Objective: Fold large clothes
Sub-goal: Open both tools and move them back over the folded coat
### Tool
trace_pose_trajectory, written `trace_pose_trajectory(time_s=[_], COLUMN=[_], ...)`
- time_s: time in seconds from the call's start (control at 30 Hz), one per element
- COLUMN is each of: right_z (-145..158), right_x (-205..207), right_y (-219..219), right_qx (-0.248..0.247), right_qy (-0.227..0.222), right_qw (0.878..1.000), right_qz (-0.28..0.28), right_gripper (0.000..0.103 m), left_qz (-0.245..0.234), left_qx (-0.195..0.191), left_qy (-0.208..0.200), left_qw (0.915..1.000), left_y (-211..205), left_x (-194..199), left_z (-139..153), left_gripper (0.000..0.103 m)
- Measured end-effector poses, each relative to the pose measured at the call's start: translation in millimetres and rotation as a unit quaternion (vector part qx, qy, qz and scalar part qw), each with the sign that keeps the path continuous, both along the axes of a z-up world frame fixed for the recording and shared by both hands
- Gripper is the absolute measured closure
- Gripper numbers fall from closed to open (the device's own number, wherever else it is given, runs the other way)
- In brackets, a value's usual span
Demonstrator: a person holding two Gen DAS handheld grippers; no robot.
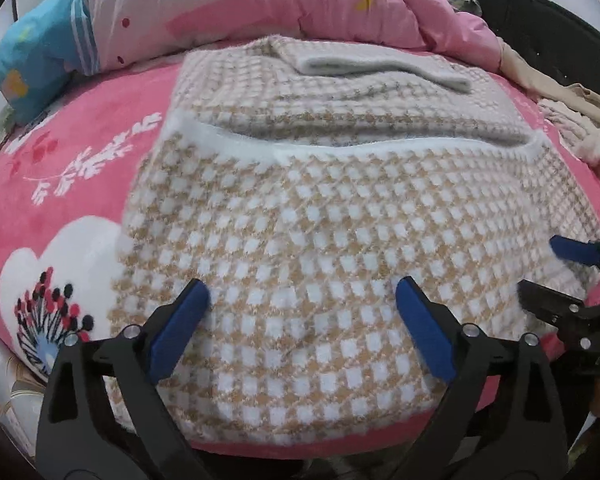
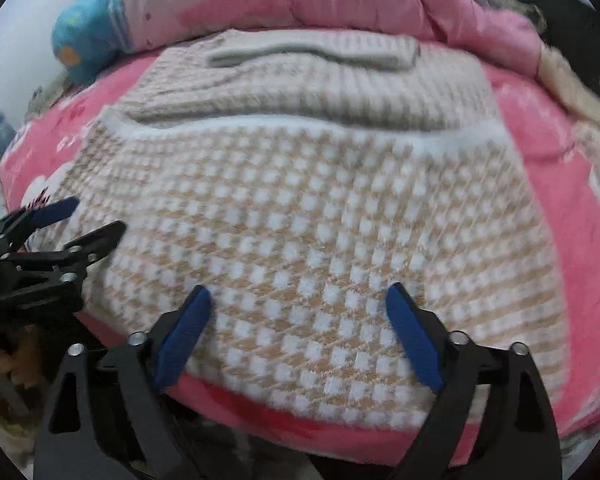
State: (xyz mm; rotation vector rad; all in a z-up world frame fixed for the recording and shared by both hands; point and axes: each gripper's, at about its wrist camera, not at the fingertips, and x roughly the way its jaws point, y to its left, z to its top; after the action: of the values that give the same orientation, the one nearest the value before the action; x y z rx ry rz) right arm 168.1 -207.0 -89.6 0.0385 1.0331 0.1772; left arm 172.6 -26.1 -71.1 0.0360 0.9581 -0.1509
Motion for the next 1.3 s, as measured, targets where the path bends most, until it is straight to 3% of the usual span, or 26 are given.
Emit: trace_pose_trajectory(time_s=[0.83,1.07,1.3], right_z=[3.3,19.5,5.5], right_x=[10.7,8.6,11.4], right_y=[21.9,30.7,38.3], right_qx=[-0.031,-0.028,-0.01], right_qy=[0.021,-0.01,-0.001], right_qw=[0.998,0.999,1.0], right_qz=[-0.042,-0.04,-0.022], right_gripper=[0.011,0.011,0.019], left_qz=[0.003,0.004,0.004], left_qx=[-0.065,-0.069,-0.073], left_qy=[0.003,0.004,0.003], left_qw=[0.9979,0.9976,0.9973], left_y=[15.4,15.0,16.3], left_x=[3.7,3.8,3.8], left_z=[-0.5,-0.5,-0.6], left_gripper=[0.008,0.008,0.008])
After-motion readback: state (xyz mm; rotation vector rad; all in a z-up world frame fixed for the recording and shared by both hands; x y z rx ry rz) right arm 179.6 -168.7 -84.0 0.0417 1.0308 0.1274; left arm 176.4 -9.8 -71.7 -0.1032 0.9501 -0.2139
